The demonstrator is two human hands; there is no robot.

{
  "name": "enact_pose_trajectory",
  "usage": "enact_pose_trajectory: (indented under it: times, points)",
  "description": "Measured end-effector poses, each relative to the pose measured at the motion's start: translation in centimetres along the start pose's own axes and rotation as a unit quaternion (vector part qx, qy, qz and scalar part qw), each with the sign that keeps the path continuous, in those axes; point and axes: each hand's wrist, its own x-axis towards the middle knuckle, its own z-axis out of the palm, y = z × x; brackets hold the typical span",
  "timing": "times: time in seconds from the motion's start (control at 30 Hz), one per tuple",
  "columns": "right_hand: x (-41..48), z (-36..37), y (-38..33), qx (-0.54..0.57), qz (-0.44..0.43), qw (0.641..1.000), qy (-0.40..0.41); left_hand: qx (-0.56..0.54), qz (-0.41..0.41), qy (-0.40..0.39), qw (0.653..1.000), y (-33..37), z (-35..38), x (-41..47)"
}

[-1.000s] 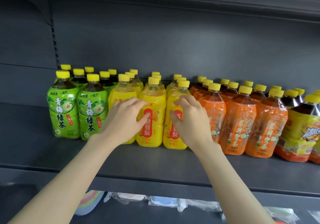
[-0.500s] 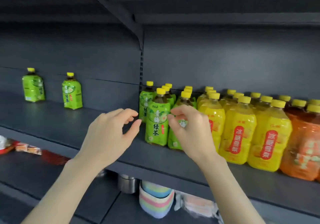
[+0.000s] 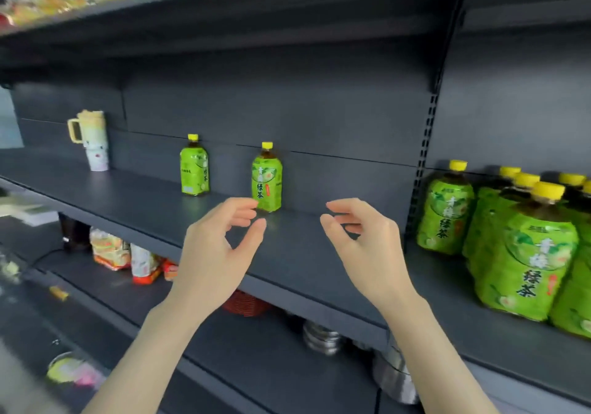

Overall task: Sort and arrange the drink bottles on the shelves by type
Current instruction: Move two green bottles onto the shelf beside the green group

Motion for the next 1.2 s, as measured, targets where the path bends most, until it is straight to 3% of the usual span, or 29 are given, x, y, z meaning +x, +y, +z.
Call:
enact_pose_trajectory:
  times: [0.4, 0.67, 0.8, 0.97, 1.2]
  points:
    - [14.0, 21.7, 1.3, 0.022, 0.019, 1.000, 0.003, 0.004, -0.043, -0.017, 0.999, -20.7, -3.3, 13.5]
    - [21.0, 33.2, 4.8, -0.070, 0.076, 0.995, -0.004, -0.054, -0.097, -0.012, 0.994, -35.7, -1.6, 23.3]
    - [23.2, 36.8, 7.7, -0.126, 0.127, 0.983, 0.029, -0.035, -0.106, -0.040, 0.993, -41.9, 1.2, 27.1]
    - [25.3, 38.7, 10.5, -0.167, 0.186, 0.963, 0.105, 0.015, -0.151, 0.008, 0.988, -47.2, 4.3, 32.5]
    - [26.3, 40.2, 12.8, -0.202, 0.189, 0.927, 0.254, -0.006, -0.181, 0.035, 0.983, -51.0, 7.0, 35.6]
